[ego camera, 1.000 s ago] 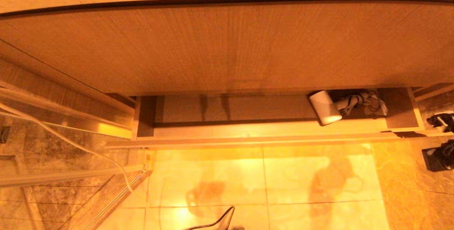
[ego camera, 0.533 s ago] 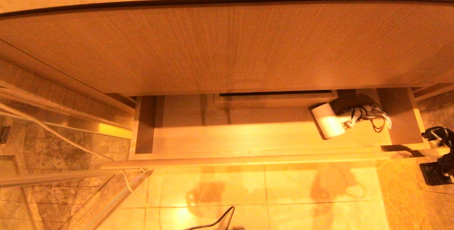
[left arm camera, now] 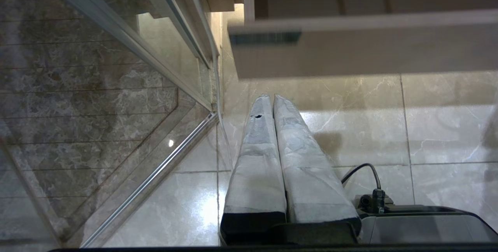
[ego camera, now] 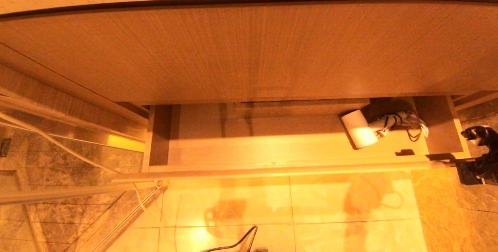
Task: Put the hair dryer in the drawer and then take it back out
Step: Close the drawer
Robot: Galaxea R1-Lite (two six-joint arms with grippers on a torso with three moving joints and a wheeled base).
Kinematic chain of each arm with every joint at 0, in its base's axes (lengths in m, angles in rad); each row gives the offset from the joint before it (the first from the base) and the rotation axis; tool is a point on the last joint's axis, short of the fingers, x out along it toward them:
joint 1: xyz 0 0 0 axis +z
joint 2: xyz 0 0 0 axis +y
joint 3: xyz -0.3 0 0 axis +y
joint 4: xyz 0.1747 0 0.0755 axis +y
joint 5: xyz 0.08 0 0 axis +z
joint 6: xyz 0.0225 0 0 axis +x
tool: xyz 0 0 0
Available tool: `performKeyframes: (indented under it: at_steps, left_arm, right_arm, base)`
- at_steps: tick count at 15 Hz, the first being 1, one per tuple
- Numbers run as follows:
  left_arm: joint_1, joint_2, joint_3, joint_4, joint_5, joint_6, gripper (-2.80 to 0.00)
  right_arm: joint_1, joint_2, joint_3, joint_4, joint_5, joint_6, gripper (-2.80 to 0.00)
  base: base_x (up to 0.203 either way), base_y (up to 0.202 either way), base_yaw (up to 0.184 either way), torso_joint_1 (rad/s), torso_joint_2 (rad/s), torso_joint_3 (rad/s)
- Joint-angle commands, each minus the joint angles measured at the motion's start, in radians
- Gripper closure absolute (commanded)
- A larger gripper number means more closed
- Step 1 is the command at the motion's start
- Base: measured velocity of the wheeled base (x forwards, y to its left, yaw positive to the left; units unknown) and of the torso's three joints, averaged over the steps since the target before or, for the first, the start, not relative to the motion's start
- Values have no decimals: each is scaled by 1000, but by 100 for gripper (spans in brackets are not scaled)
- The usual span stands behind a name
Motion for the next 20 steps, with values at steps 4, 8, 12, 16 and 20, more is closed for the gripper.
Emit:
performKeyframes:
  at_steps: [4,8,12,16,20]
  left_arm:
    - [0,0,0,-1,0,0,0]
    - [0,0,0,-1,0,0,0]
    - [0,0,0,-1,0,0,0]
    - [0,0,0,-1,0,0,0]
    - [0,0,0,-1,0,0,0]
  right_arm:
    - [3,-2,-61,-182,4,10,0]
    - [9,-32,-49,-193,12,9,0]
    - [18,-74,-21,-224,13,-3,0]
    - [8,-166,-3,-173,12,-153,0]
    - [27,-340,37,-109,48,-247,0]
  base:
    - [0,0,0,0,0,0]
    - [0,0,0,0,0,0]
    - [0,0,0,0,0,0]
    - [0,0,0,0,0,0]
    - [0,0,0,0,0,0]
